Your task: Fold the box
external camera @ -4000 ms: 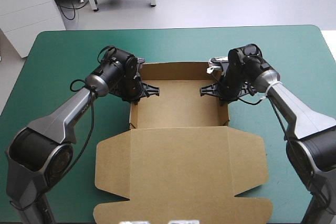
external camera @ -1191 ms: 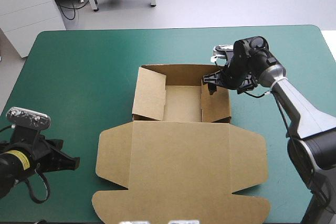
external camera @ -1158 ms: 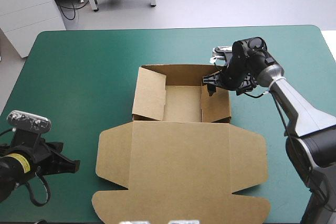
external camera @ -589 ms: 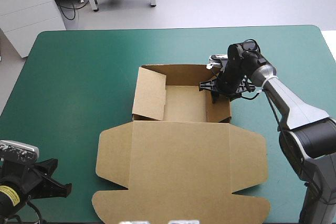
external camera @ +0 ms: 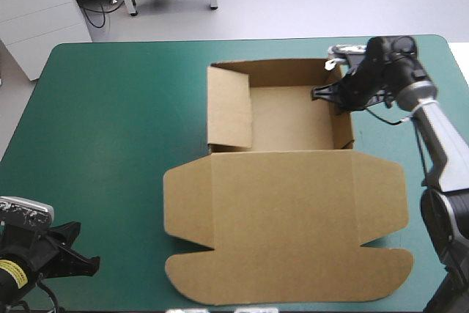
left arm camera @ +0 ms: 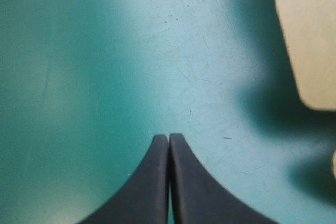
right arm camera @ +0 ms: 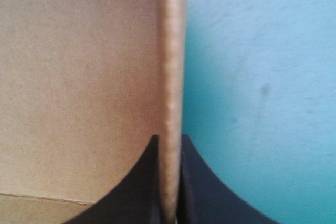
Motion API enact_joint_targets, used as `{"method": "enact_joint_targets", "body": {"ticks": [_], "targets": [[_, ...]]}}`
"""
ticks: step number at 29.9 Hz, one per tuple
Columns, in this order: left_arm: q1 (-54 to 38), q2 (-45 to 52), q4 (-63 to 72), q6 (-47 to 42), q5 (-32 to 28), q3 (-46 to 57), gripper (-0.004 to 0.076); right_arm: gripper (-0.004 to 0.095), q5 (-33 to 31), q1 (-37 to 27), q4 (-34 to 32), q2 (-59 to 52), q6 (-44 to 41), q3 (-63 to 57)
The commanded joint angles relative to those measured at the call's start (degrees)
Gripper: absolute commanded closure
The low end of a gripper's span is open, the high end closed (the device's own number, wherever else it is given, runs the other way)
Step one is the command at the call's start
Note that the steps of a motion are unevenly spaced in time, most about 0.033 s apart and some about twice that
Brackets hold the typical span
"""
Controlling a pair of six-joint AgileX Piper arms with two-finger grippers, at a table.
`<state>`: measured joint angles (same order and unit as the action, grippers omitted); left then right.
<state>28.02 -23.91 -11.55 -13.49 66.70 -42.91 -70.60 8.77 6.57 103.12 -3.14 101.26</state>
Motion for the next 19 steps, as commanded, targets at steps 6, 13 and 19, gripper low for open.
{"method": "enact_joint_targets", "body": {"ticks": [6,13,19], "targets": [[0.31,-0.47,-1.33,-0.44,-4.09,-1.22,0.0756,0.0931,-0.86,-21.79,0.61,-6.59,5.39,4.08],[0.31,-0.47,-1.33,-0.44,-4.09,-1.22,0.0756,0.0931,-0.64,-33.13,0.15,-3.51,8.05,4.08],[0.31,-0.47,-1.33,-0.44,-4.09,-1.22,0.0756,0.0927,-0.64,-36.72,0.15,-0.81,10.45,4.08]]}}
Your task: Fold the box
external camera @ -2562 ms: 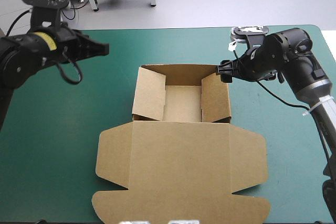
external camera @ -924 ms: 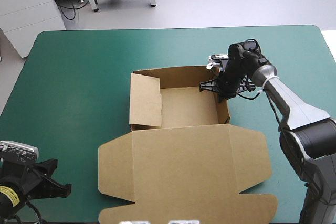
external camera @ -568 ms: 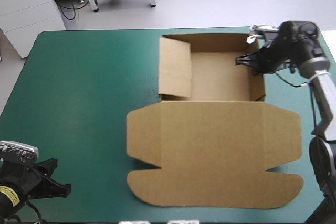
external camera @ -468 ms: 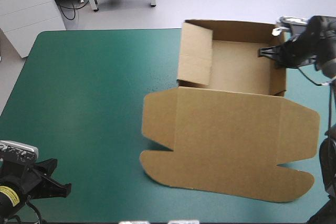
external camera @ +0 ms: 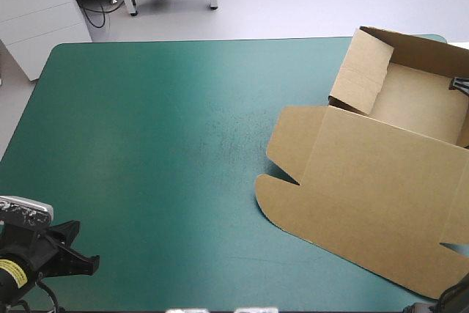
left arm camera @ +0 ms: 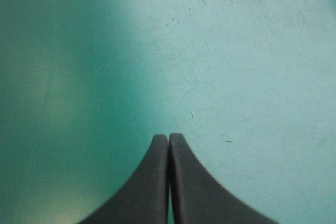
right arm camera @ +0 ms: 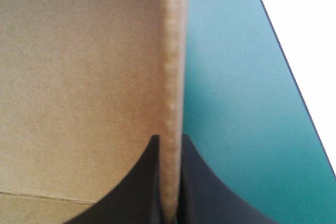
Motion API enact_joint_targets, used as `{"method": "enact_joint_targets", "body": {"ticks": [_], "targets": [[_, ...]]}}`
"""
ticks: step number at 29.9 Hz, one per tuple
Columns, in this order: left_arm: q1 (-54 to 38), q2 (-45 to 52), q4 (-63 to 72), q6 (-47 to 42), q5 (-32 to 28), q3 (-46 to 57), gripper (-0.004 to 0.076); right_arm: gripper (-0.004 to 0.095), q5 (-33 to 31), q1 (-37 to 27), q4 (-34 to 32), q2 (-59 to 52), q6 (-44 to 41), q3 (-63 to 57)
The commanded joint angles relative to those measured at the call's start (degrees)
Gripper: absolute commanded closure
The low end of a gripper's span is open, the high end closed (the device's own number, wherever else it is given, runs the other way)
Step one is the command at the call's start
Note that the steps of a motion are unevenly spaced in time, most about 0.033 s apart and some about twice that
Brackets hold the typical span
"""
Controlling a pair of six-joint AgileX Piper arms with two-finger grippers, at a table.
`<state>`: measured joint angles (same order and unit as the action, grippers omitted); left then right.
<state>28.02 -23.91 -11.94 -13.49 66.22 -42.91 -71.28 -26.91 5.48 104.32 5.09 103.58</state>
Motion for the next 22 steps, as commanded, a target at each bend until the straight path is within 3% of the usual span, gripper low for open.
{"method": "enact_joint_targets", "body": {"ticks": [1,4,8,14,16,22], "targets": [[0.31,-0.47,-0.94,-0.33,-3.61,-1.22,0.0756,0.0923,0.21,-1.04,0.90,-1.48,2.36,1.77],[0.31,-0.47,-1.21,0.05,-3.65,-1.22,0.0756,0.0891,1.13,-1.04,-0.65,0.10,2.36,1.77],[0.31,-0.47,-1.37,0.05,-3.65,-1.22,0.0756,0.0749,1.08,-1.04,-1.30,2.39,2.36,1.77],[0.31,-0.47,-1.37,0.05,-3.55,-1.22,0.0756,0.0313,0.10,-1.04,-1.70,3.48,1.34,1.90],[0.31,-0.47,-1.37,0.05,-3.55,-1.22,0.0756,0.0211,-0.19,-1.04,-2.73,3.36,1.34,2.28],[0.31,-0.47,-1.37,0.05,-3.55,-1.22,0.0756,0.0188,-0.19,-1.04,-2.37,-1.99,1.21,2.72]]}}
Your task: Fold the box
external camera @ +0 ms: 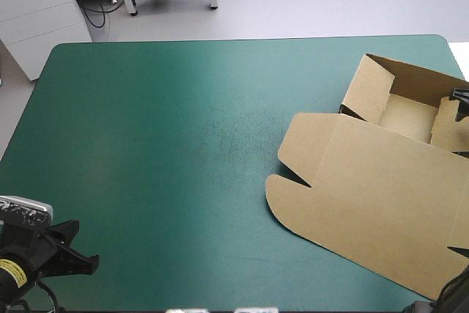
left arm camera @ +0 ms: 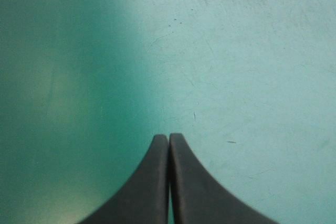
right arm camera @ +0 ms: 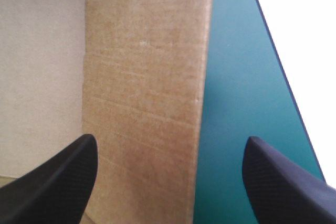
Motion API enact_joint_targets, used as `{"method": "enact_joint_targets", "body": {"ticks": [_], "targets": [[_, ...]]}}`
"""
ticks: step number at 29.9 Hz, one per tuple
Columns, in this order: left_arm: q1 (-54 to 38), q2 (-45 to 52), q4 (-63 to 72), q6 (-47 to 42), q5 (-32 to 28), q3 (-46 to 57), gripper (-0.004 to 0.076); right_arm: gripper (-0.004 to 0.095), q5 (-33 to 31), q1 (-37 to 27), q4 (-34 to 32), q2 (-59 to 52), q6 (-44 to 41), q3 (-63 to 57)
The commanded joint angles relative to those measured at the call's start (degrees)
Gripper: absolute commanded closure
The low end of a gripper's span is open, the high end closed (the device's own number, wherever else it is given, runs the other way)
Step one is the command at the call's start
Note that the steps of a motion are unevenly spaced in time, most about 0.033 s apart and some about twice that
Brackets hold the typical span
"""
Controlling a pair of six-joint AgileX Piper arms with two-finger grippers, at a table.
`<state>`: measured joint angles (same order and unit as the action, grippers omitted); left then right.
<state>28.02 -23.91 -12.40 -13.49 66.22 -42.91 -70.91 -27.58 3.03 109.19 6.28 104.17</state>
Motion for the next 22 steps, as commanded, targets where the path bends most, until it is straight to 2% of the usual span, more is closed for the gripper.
{"method": "enact_joint_targets", "body": {"ticks": [1,4,6,7,12,13,18,22], "targets": [[0.31,-0.47,-0.91,0.05,-3.55,-1.22,0.0756,0.0188,-0.56,-0.37,0.34,-7.98,0.02,2.13],[0.31,-0.47,-0.91,0.05,-3.55,-1.22,0.0756,0.0222,-0.56,-0.25,2.84,-13.17,-0.95,1.20],[0.31,-0.47,-0.91,0.05,-3.55,-1.22,0.0756,0.0318,-0.56,-0.13,4.73,-17.05,-0.95,-0.15],[0.31,-0.47,-0.91,0.05,-3.55,-1.22,0.0756,0.0383,-0.56,-0.13,6.25,-19.29,-0.26,-1.06],[0.31,-0.47,-0.91,0.05,-3.31,-1.22,0.0756,0.0885,-0.56,-0.13,14.48,-29.96,3.81,-6.60],[0.31,-0.47,-0.91,0.05,-3.07,-1.22,0.0756,0.0927,-0.56,-0.13,16.20,-32.07,3.81,-7.80],[0.31,-0.47,-0.91,-0.10,-1.82,-1.22,0.0756,0.0918,0.90,2.01,21.52,-41.57,6.16,-13.75],[0.31,-0.47,0.61,-0.40,-3.53,-1.22,0.0756,0.0919,4.86,9.02,21.52,-49.22,6.89,-18.77]]}}
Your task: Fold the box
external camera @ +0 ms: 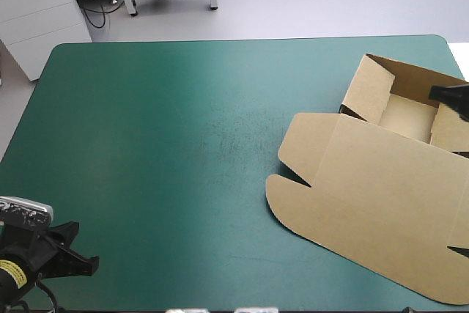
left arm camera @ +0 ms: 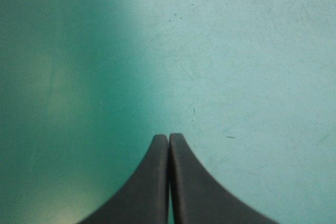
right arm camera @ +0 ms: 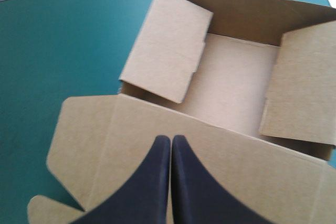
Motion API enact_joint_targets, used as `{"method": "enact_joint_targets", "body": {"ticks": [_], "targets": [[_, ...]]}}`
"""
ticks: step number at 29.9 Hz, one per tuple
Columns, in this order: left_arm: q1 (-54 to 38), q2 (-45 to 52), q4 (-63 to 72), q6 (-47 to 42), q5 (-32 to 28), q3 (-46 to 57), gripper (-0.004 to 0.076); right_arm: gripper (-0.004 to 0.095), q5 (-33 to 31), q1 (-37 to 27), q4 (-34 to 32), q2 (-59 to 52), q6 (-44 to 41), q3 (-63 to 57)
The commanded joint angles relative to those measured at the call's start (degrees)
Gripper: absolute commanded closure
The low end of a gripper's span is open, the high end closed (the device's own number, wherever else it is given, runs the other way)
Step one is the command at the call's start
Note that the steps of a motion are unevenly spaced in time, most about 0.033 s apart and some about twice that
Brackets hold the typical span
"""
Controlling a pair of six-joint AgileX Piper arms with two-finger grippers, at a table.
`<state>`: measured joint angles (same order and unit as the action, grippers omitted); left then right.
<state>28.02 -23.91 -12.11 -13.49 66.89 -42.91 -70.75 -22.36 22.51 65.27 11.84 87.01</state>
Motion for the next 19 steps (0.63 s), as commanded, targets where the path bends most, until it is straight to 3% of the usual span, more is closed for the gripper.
{"method": "enact_joint_targets", "body": {"ticks": [1,8,19], "targets": [[0.31,-0.47,0.73,-0.40,-4.43,-1.22,0.0756,0.0919,5.76,6.09,2.04,-7.09,2.22,-3.02],[0.31,0.28,3.90,0.49,-6.20,-1.22,0.0756,0.0922,12.84,17.62,-2.44,-18.20,5.90,-14.61],[0.31,8.55,3.77,4.92,-7.70,-1.15,0.0756,0.0931,22.33,19.74,-3.23,-35.20,11.21,-36.58]]}}
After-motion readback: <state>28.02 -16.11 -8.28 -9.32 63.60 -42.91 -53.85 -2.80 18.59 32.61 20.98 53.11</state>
